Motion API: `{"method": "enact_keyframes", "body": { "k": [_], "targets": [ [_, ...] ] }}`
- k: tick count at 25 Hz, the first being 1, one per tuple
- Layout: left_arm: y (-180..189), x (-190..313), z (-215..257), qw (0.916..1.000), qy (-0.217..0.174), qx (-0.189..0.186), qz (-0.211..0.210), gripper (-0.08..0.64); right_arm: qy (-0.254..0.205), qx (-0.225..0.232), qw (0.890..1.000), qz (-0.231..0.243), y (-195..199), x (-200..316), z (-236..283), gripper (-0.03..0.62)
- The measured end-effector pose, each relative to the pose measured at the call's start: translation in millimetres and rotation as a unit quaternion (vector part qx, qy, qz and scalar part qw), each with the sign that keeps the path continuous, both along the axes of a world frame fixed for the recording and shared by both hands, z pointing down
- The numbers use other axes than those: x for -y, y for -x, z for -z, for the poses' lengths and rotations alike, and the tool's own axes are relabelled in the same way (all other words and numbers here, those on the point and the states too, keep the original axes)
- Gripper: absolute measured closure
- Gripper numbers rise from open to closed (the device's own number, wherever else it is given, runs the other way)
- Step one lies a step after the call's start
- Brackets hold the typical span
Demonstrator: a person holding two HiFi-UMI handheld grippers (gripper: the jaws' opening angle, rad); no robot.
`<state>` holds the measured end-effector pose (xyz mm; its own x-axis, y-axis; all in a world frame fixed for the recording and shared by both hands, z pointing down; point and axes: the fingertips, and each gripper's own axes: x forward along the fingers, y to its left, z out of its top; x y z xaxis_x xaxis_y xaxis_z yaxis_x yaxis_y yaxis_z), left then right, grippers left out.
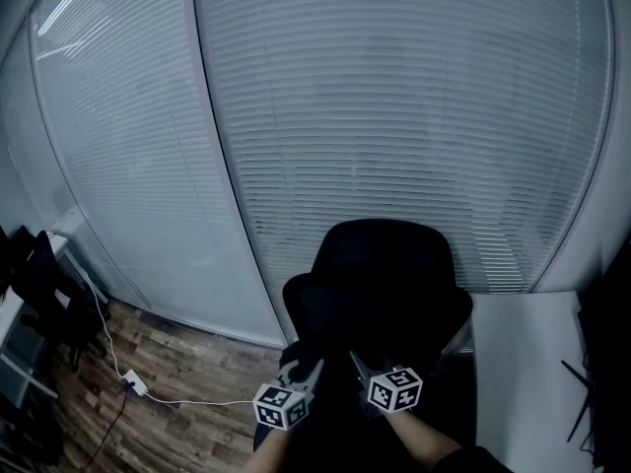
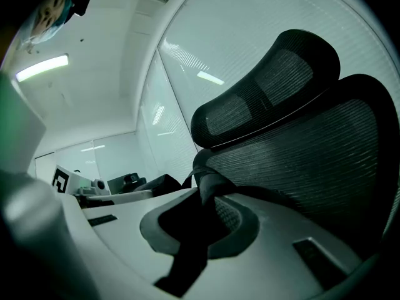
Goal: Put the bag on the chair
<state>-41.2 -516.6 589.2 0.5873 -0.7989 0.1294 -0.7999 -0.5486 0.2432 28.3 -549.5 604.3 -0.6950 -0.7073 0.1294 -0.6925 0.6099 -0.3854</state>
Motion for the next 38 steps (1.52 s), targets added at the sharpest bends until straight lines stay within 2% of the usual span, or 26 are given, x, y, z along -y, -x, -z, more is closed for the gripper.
{"method": "enact_keyframes", "body": {
  "k": [9, 13, 22, 31, 38],
  "targets": [
    [0, 1, -25, 0.9997, 0.020, 0.014, 0.001, 0.511, 0.009, -0.021, 1.000, -0.007, 2, 2, -19, 0.538],
    [2, -3, -35, 0.9991, 0.039, 0.013, -0.001, 0.455, 0.021, -0.027, 0.999, -0.012, 2, -2, -27, 0.538],
    [4, -15, -50, 0.9971, 0.072, 0.025, -0.006, 0.384, 0.044, -0.048, 0.997, -0.036, -4, -13, -42, 0.536],
    [9, -39, -62, 0.9944, 0.103, 0.026, 0.002, 0.300, 0.076, -0.066, 0.992, -0.075, -21, -34, -59, 0.462],
    [15, -53, -62, 0.9953, 0.093, 0.026, 0.010, 0.293, 0.091, -0.071, 0.988, -0.102, -37, -49, -71, 0.432]
  ]
}}
